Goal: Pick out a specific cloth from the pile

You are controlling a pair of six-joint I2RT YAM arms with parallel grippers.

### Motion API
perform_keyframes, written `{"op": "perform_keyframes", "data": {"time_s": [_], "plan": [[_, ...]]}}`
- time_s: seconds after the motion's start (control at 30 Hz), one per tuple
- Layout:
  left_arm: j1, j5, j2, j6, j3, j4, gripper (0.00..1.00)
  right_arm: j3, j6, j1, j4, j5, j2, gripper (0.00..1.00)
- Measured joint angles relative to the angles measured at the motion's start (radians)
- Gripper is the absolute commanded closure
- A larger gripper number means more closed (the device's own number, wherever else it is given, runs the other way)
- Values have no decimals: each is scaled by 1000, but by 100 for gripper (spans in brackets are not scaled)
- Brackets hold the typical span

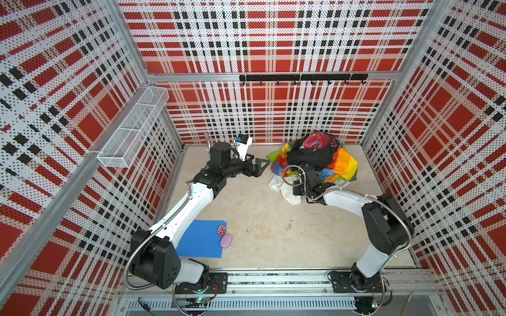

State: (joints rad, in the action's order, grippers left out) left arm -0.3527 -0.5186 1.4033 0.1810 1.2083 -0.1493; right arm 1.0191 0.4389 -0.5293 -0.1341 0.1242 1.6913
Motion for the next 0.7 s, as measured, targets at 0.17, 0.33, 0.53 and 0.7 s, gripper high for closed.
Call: {"op": "perform_keyframes", "data": {"time_s": [0.17,0.33,0.53,0.7], "plan": [[0,0,0,0,-2,2,1,-26,8,-10,-18,-34,-98,96],[0,0,0,0,-3,5,1,-31,21,-10,-54,-57,-178,96],[0,0,-2,0,-4,7,1,-31,22,-10,-86,-65,-251,97],[-2,0,-6,-1,-8,7,1,-30,21,-10,-115,-64,-290,97]]}}
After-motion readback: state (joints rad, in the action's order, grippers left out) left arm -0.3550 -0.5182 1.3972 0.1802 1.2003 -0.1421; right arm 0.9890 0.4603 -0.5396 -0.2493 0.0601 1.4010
